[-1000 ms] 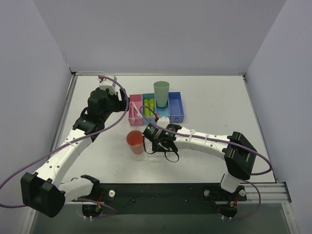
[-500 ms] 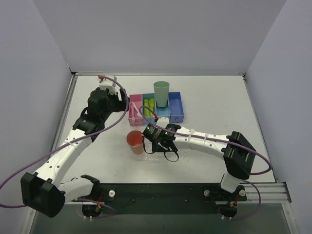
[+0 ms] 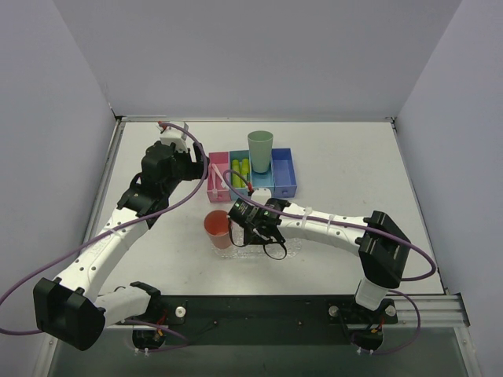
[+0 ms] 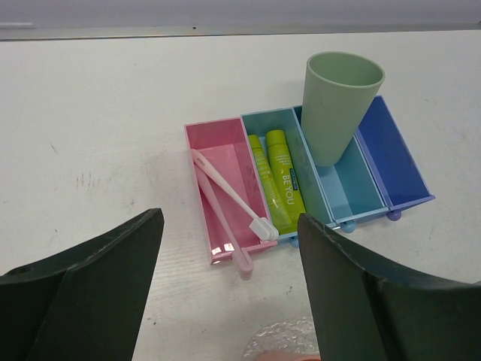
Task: Prepare toiletry sets of a toothbrush and toothpaste on the tray
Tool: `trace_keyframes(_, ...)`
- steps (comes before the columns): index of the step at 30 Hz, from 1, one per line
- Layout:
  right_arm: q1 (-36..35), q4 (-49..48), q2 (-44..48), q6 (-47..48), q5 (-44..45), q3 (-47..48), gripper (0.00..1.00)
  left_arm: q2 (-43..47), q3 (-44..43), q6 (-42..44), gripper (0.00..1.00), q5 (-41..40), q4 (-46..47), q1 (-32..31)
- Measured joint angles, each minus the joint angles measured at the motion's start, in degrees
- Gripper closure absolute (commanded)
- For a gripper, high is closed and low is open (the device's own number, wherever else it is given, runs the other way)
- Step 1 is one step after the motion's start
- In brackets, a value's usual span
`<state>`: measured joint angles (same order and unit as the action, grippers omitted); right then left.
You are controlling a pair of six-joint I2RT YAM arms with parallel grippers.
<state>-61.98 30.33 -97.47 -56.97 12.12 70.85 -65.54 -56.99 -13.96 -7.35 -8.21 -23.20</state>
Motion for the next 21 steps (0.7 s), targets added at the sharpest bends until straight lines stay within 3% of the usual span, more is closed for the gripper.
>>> trace_keyframes(4,0.00,0.11,0.00,0.07,-0.11,0.11,0.69,0.00,0.00,0.00,0.18,0.00,0.00,-0.02)
trace_keyframes(21,0.00,0.07,0.52,0.44,0.00,0.11,0.63,0.00,0.00,-0.02,0.18,0.02,0.00,-0.02)
